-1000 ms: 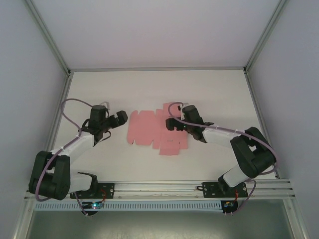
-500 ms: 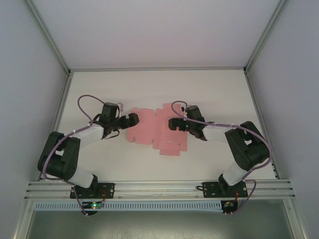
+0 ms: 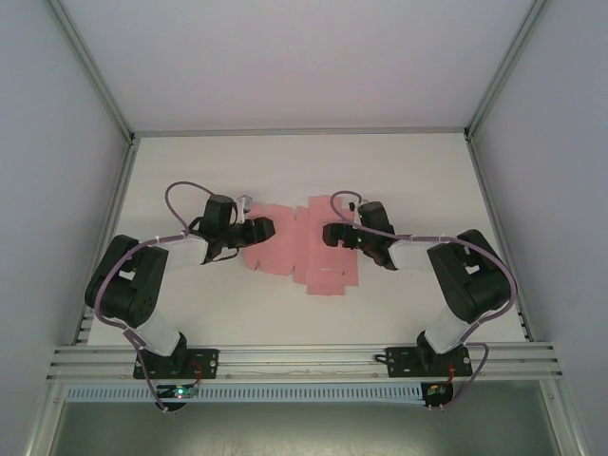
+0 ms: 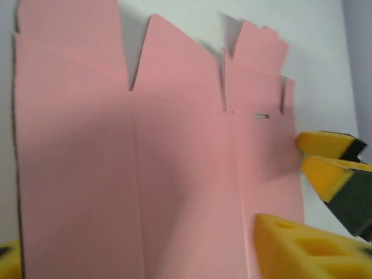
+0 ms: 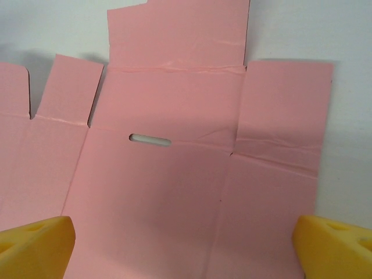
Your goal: Assemble paper box
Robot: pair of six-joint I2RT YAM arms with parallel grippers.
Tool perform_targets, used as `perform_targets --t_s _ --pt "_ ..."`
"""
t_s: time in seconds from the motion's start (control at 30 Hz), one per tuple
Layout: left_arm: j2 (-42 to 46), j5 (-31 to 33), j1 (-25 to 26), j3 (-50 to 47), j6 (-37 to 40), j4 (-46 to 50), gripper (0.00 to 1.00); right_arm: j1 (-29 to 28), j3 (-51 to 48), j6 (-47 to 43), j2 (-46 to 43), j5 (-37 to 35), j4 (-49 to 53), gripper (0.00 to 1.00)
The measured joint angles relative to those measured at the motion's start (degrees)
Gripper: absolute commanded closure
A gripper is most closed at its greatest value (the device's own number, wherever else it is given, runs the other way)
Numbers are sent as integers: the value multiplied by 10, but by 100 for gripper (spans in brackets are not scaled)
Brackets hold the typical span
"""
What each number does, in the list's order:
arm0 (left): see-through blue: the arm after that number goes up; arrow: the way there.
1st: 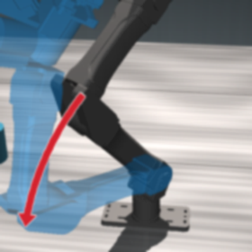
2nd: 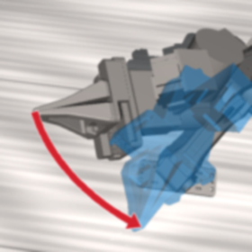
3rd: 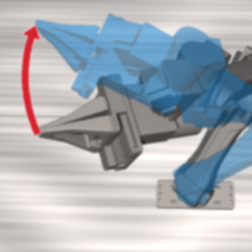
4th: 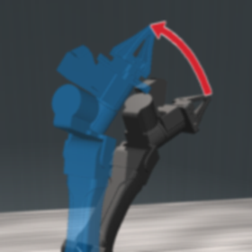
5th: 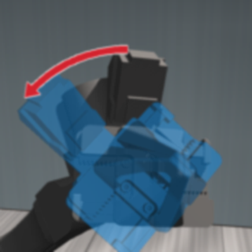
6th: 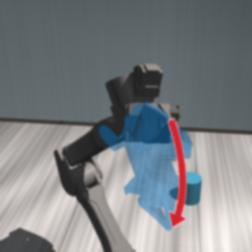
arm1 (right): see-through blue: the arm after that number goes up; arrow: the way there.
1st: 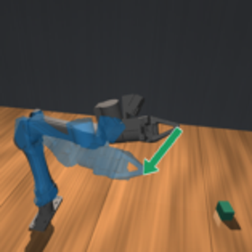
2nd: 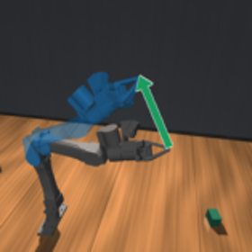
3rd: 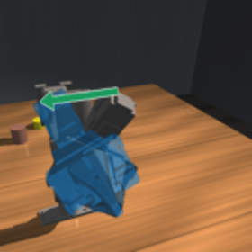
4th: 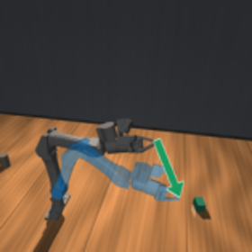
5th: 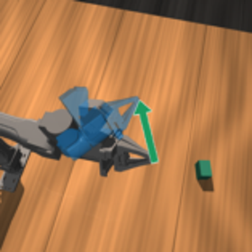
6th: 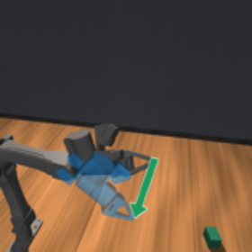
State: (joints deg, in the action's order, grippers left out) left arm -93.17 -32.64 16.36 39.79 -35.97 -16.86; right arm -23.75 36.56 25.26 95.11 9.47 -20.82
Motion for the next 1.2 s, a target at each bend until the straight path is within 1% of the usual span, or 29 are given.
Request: perform_targets --t_s 0.1,0.2,0.33,0.57,0.67,0.77,0.83,0.93,1.0,1.1,1.2 --pt "6 -6 2 1 2 -3 84 4 -1 -1 0 4 -5 2" --pt "26 -10 3 2 11 0 100 13 -2 -1 -5 17 -3 2" --pt "77 -10 11 4 20 10 100 30 -5 1 -51 50 23 2" --pt "221 3 22 -2 24 5 100 70 -5 3 -233 98 63 2" --pt "283 15 27 -8 16 -3 100 96 -5 6 -298 124 80 2" --pt "325 16 33 -9 9 -16 100 128 -14 15 -345 158 87 2" --pt "344 15 39 -9 7 -18 100 149 -26 21 -367 185 86 2" --pt "366 11 46 -9 3 -18 100 167 -44 32 -384 237 82 6" --pt "379 9 49 -9 -2 -18 100 169 -51 41 -385 272 77 10" --pt "401 9 50 -9 -5 -17 100 169 -52 60 -385 306 70 14" --pt "429 9 50 -9 -7 -17 100 173 -60 76 -384 337 39 17"
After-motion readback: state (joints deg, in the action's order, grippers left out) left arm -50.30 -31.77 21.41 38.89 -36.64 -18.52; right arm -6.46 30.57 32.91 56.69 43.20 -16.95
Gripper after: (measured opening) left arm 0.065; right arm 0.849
